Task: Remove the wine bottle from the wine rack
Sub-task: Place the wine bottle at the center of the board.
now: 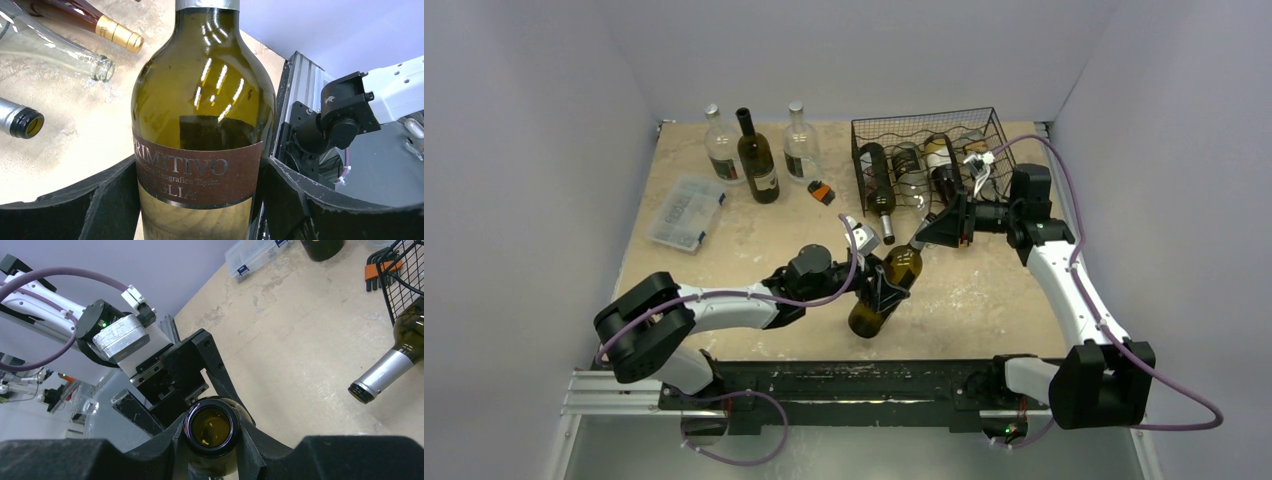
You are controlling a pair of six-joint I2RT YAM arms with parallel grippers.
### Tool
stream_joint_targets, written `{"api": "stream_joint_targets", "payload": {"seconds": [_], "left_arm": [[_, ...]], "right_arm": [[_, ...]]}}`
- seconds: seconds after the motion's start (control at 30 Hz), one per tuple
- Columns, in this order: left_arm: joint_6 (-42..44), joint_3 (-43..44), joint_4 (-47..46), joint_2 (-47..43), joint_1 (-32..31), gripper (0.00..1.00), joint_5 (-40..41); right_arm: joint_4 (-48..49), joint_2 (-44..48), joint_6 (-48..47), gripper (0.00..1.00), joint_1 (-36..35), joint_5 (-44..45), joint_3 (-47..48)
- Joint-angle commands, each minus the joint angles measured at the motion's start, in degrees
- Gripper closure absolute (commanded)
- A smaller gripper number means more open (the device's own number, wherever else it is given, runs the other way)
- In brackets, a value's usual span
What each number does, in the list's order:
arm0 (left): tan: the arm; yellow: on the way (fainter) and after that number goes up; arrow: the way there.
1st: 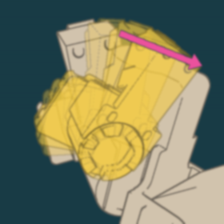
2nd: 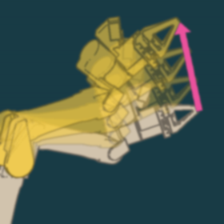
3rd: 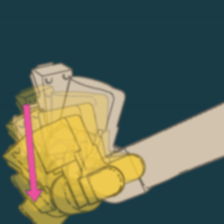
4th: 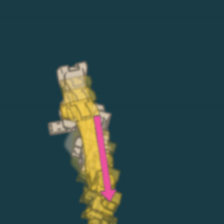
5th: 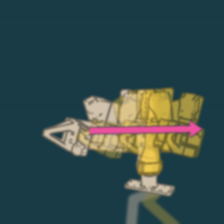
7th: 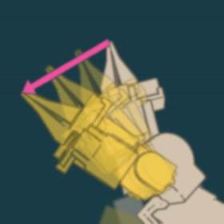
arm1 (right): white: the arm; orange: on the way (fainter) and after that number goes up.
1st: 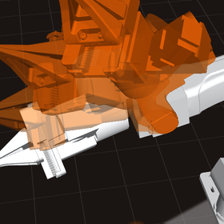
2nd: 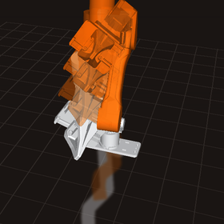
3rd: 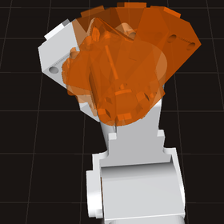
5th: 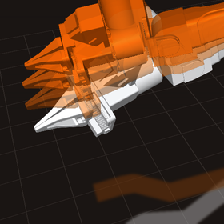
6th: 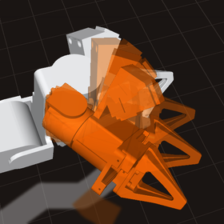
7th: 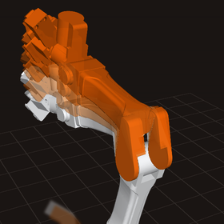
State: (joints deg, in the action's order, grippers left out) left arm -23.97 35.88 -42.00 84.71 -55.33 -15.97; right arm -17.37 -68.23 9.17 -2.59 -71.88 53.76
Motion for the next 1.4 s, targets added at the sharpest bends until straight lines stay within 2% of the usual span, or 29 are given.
{"api": "stream_joint_targets", "payload": {"seconds": [0.0, 0.1, 0.23, 0.33, 0.43, 0.47, 0.63, 0.77, 0.93, 1.2, 1.37], "left_arm": [[0.2, 2.8, -8.0, -2.0, -0.1, 1.00, 0.2], [0.0, 3.0, -7.9, -1.6, -0.1, 1.00, 0.0], [-0.9, 3.5, -7.8, -0.9, -0.1, 0.99, -0.5], [-2.2, 3.6, -7.9, -0.4, -0.1, 0.73, -0.3], [-3.9, 3.8, -5.3, -1.0, -0.2, 0.42, 0.9], [-4.2, 3.9, -4.2, -1.4, -0.1, 0.36, 1.3], [-4.5, 4.2, 1.3, -3.7, -0.1, 0.13, 3.5], [-4.3, 4.1, 5.7, -6.6, 0.0, 0.01, 5.8], [-3.1, 4.2, 14.0, -13.8, 1.2, 0.00, 9.3], [1.6, 9.6, 49.3, -33.6, 4.5, 0.00, 19.1], [2.5, 11.2, 63.9, -44.3, 6.6, 0.00, 23.6]], "right_arm": [[2.2, 0.9, 1.9, 0.74, -0.4, -3.1, -0.4], [2.4, 0.7, 1.4, 0.77, -0.3, -2.9, -0.4], [2.0, 0.7, -0.1, 0.90, -0.3, -2.6, 0.2], [-1.6, 0.3, -4.9, 0.99, -0.5, -1.4, 2.0], [-8.8, -1.1, -13.8, 1.00, -0.9, 0.2, 5.3], [-11.4, -1.6, -16.6, 1.00, -1.1, 0.7, 6.5], [-14.8, -3.2, -21.8, 1.00, -2.3, 1.5, 9.4], [-13.2, -2.6, -22.3, 1.00, -3.7, 2.9, 10.1], [-10.8, -1.8, -22.4, 1.00, -7.3, 6.8, 12.3], [-12.1, -6.0, -26.0, 1.00, -14.2, 13.6, 22.4], [-11.9, -10.5, -26.5, 1.00, -20.3, 19.6, 29.9]]}}
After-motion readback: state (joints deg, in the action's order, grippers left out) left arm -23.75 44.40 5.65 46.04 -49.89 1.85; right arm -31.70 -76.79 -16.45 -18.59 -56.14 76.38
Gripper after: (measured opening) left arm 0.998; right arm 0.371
